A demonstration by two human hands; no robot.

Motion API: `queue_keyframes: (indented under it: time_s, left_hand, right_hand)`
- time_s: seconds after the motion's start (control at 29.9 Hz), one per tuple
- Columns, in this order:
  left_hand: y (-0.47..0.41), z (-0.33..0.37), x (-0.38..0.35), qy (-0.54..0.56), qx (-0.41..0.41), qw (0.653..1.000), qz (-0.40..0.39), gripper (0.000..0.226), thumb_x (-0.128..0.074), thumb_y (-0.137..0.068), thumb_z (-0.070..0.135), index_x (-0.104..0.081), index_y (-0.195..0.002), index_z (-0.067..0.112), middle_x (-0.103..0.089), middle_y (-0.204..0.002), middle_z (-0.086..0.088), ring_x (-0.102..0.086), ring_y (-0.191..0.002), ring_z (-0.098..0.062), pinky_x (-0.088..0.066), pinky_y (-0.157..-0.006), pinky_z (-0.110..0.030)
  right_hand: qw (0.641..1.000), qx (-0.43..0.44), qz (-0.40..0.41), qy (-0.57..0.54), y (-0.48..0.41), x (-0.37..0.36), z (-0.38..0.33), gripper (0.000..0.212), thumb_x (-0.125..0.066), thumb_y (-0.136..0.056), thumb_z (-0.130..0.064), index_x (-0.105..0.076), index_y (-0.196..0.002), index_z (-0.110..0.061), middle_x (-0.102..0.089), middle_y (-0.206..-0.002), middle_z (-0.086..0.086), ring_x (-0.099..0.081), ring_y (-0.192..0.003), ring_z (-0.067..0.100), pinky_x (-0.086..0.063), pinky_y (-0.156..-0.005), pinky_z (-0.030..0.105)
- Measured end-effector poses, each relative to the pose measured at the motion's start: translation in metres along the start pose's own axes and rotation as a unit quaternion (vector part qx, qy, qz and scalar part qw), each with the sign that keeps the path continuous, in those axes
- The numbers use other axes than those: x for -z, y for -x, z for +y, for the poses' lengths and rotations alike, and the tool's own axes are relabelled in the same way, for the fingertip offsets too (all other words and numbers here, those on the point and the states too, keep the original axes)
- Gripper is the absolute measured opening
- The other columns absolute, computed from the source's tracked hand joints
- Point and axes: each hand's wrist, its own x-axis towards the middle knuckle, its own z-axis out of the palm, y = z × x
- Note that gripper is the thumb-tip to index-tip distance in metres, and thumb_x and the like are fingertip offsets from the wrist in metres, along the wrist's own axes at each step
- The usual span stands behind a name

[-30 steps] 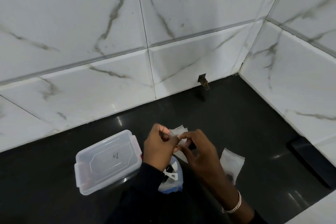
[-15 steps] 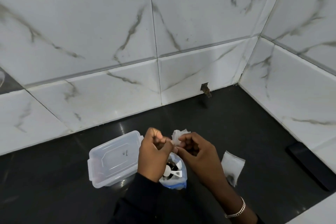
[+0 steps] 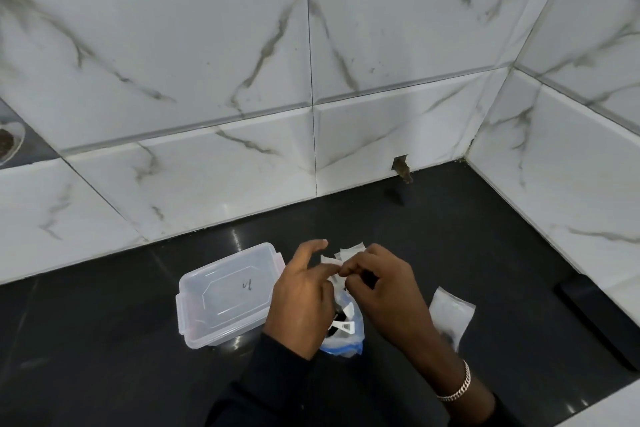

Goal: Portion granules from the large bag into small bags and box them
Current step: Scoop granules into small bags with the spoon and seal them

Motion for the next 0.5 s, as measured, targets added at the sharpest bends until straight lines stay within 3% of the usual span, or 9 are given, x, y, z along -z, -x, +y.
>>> queue_keyframes:
  time_s: [0.1, 0.2, 0.3, 0.37, 0.4, 0.5]
  left_hand:
    - [-0.005, 0.0, 0.007, -0.011, -0.001, 1.0, 0.01, 0.034, -0.048, -0.079, 0.008, -0.077, -0.092, 0.019, -0.07, -0.11, 0.01, -0.064, -0.095, -0.007, -0.055, -0.084, -0.024]
    - [-0.009, -0.007, 0.022, -0.017, 0.012, 1.0, 0.01, 0.031, -0.048, -0.077, 0.011, -0.078, -0.083, 0.018, -0.073, -0.099, 0.011, -0.065, -0.088, -0.007, -0.055, -0.081, -0.026]
    - [-0.009, -0.024, 0.042, -0.007, 0.028, 1.0, -0.013, 0.03, -0.05, -0.076, 0.01, -0.079, -0.08, 0.018, -0.074, -0.094, 0.013, -0.067, -0.085, -0.003, -0.054, -0.081, -0.022]
    - [-0.003, -0.038, 0.052, 0.001, 0.03, 0.996, -0.078, 0.029, -0.055, -0.078, 0.006, -0.079, -0.082, 0.023, -0.073, -0.094, 0.017, -0.066, -0.087, 0.003, -0.053, -0.086, -0.02]
    - [0.002, -0.042, 0.054, 0.003, 0.02, 0.992, -0.128, 0.03, -0.056, -0.079, 0.005, -0.079, -0.082, 0.024, -0.072, -0.097, 0.019, -0.065, -0.09, 0.005, -0.052, -0.089, -0.021]
    - [0.025, -0.049, 0.043, -0.01, -0.008, 0.958, -0.286, 0.025, -0.053, -0.082, 0.009, -0.076, -0.08, 0.021, -0.064, -0.119, 0.023, -0.058, -0.106, 0.009, -0.045, -0.098, -0.017]
  right_hand:
    - [0.999, 0.007, -0.016, 0.029, -0.007, -0.001, -0.003, 0.017, -0.067, -0.086, -0.01, -0.073, -0.085, -0.026, -0.059, -0.085, -0.011, -0.06, -0.075, 0.007, -0.054, -0.068, 0.024]
    - [0.998, 0.03, -0.037, -0.029, -0.014, 0.003, -0.005, 0.021, -0.068, -0.087, -0.007, -0.074, -0.085, -0.027, -0.06, -0.093, -0.01, -0.064, -0.083, 0.01, -0.057, -0.072, 0.028]
    - [0.997, 0.007, -0.072, -0.027, -0.016, 0.002, 0.01, 0.014, -0.07, -0.088, -0.022, -0.073, -0.09, -0.035, -0.054, -0.116, -0.016, -0.055, -0.112, 0.006, -0.054, -0.087, 0.027]
    - [0.982, -0.056, -0.155, 0.087, -0.012, -0.008, 0.029, 0.007, -0.068, -0.088, -0.039, -0.073, -0.094, -0.038, -0.044, -0.135, -0.014, -0.039, -0.129, 0.009, -0.046, -0.103, 0.035]
    - [0.963, -0.09, -0.204, 0.152, -0.006, -0.014, 0.037, 0.014, -0.067, -0.088, -0.046, -0.073, -0.097, -0.037, -0.04, -0.14, -0.009, -0.035, -0.133, 0.015, -0.043, -0.106, 0.037]
    - [0.919, -0.141, -0.283, 0.237, 0.005, -0.038, 0.055, 0.031, -0.069, -0.085, -0.051, -0.073, -0.108, -0.031, -0.044, -0.131, 0.0, -0.05, -0.123, 0.022, -0.046, -0.101, 0.033]
